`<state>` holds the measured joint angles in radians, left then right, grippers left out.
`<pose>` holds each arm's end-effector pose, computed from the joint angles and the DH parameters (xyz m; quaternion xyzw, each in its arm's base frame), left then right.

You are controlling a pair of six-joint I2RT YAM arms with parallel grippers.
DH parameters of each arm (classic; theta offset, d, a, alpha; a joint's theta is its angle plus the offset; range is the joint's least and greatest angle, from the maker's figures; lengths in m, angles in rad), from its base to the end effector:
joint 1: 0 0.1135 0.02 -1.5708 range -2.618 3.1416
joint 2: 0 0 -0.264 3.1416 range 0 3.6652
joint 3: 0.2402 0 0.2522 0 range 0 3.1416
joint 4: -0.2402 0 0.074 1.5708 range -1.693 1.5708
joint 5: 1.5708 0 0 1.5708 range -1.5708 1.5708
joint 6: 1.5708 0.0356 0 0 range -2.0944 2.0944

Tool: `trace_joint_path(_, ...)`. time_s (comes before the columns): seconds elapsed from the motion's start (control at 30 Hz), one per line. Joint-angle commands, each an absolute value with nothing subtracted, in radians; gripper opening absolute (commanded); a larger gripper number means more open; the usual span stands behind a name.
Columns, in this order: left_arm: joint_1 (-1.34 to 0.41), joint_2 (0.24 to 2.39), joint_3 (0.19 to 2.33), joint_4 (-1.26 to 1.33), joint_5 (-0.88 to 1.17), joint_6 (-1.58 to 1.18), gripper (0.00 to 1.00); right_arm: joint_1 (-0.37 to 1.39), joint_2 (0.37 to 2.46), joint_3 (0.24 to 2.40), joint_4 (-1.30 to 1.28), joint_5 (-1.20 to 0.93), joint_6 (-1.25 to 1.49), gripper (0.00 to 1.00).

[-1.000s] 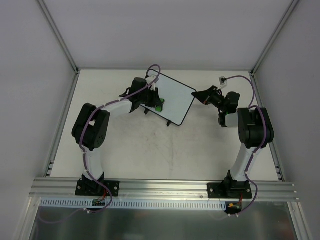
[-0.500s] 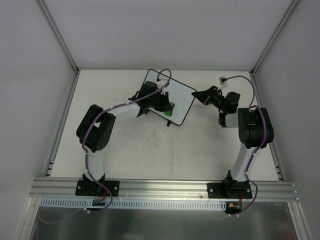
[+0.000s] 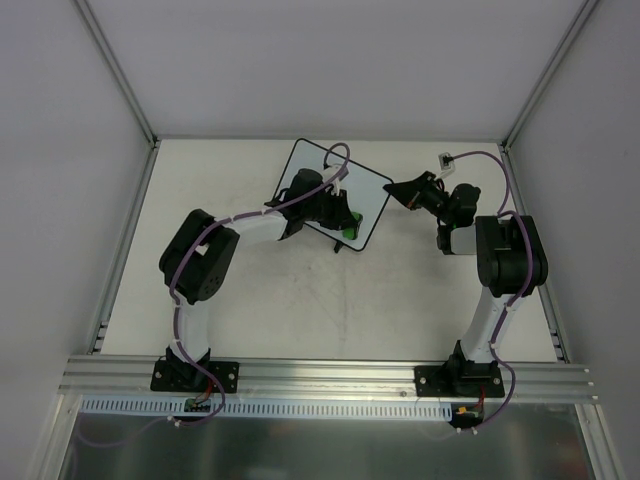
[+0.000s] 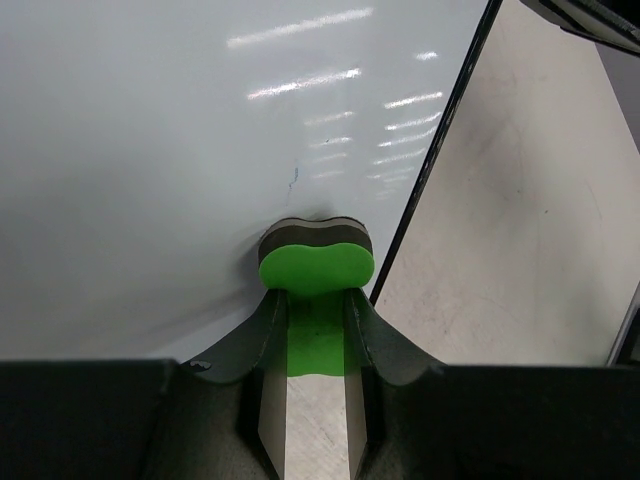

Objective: Erase the whiteboard

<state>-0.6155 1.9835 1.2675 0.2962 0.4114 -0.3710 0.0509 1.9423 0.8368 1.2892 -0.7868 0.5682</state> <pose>0.3571 -0.2700 0.1964 0.2105 0.8015 -0.4032 0.3881 0.3751 0.0443 0.1856 -0.1339 0.6462 0.4498 0.6018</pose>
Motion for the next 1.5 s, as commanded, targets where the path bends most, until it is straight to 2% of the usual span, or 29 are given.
trace_joint_path(0.0,-0.612,2.013,1.233,0.304,0.37,-0.373,0.0,0.084,1.898,0.839,1.532,-0.865,0.548,0.0)
trace_joint_path(0.4,-0.462,1.933,1.197,0.192,0.244,-0.226,0.0,0.084,1.894,0.834,1.532,-0.865,0.548,0.0)
trace_joint_path(0.7,-0.454,1.954,1.258,0.16,0.244,-0.227,0.0,0.084,1.888,0.831,1.532,-0.865,0.548,0.0)
trace_joint_path(1.27,-0.595,2.088,1.506,0.14,0.316,-0.304,0.0,0.084,1.891,0.83,1.534,-0.867,0.548,0.0)
trace_joint_path(1.47,-0.666,2.129,1.528,0.143,0.321,-0.339,0.0,0.083,1.893,0.831,1.532,-0.867,0.546,0.0)
